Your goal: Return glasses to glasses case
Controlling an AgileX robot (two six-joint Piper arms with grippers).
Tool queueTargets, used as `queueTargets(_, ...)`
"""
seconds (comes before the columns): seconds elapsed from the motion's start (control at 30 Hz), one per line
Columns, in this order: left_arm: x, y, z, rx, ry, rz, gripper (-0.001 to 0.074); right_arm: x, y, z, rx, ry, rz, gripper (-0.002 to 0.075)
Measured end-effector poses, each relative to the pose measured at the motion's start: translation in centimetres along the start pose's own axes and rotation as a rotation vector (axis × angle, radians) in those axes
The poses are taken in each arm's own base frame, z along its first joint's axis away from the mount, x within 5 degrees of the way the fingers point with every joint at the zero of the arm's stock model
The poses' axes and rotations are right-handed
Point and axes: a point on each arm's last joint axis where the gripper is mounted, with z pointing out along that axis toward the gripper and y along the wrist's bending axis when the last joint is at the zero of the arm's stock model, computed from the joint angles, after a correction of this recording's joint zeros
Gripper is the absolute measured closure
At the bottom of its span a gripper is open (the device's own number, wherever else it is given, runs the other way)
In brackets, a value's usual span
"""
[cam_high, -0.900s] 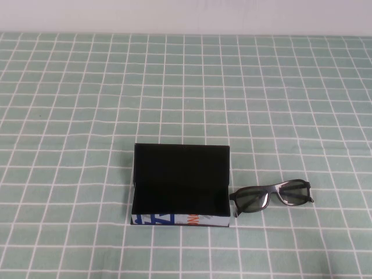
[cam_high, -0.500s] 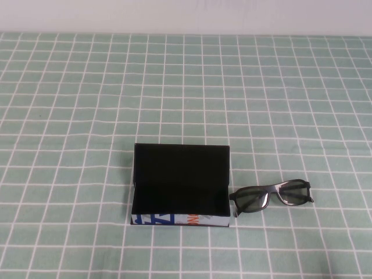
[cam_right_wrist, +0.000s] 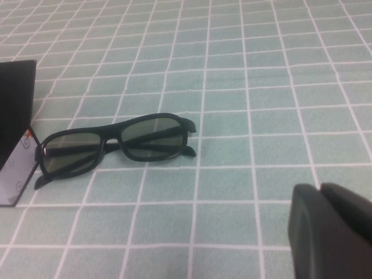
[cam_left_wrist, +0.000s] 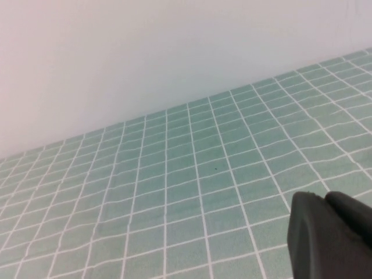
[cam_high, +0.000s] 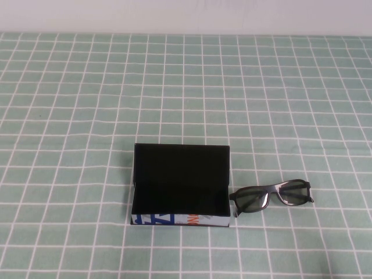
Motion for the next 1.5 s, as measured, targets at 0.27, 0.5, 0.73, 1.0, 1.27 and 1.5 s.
queueTargets(0.27, 0.0, 0.0, 0.0, -0.002, -0.001, 0.012, 0.0738, 0.0, 0.0, 0.0, 0.0, 0.0, 0.0, 0.0739)
queueTargets(0.5, 0.0, 0.0, 0.0, 0.001, -0.002, -0.203, 0.0738, 0.0, 0.0, 0.0, -0.002, 0.0, 0.006, 0.0739)
queueTargets(0.73, -0.2, 0.0, 0.0, -0.001, -0.023, -0.281, 0.0738, -0.6, 0.0, 0.0, 0.002, -0.072, 0.01, 0.0739)
queueTargets(1.0, -2.0, 0.6, -0.2, -0.016, -0.238, -0.399, 0.0738, -4.2, -0.3, -1.0, 0.031, -0.487, 0.016, 0.0739)
queueTargets(1.27, -2.5, 0.7, -0.4, -0.017, -0.291, -0.423, 0.0738, -6.0, -0.5, -2.3, 0.048, -0.722, 0.025, 0.0739)
queueTargets(1.5, -3.0, 0.8, -0.6, -0.009, -0.359, -0.49, 0.0738, -7.7, -0.7, -4.3, 0.035, -1.02, 0.092, 0.0739)
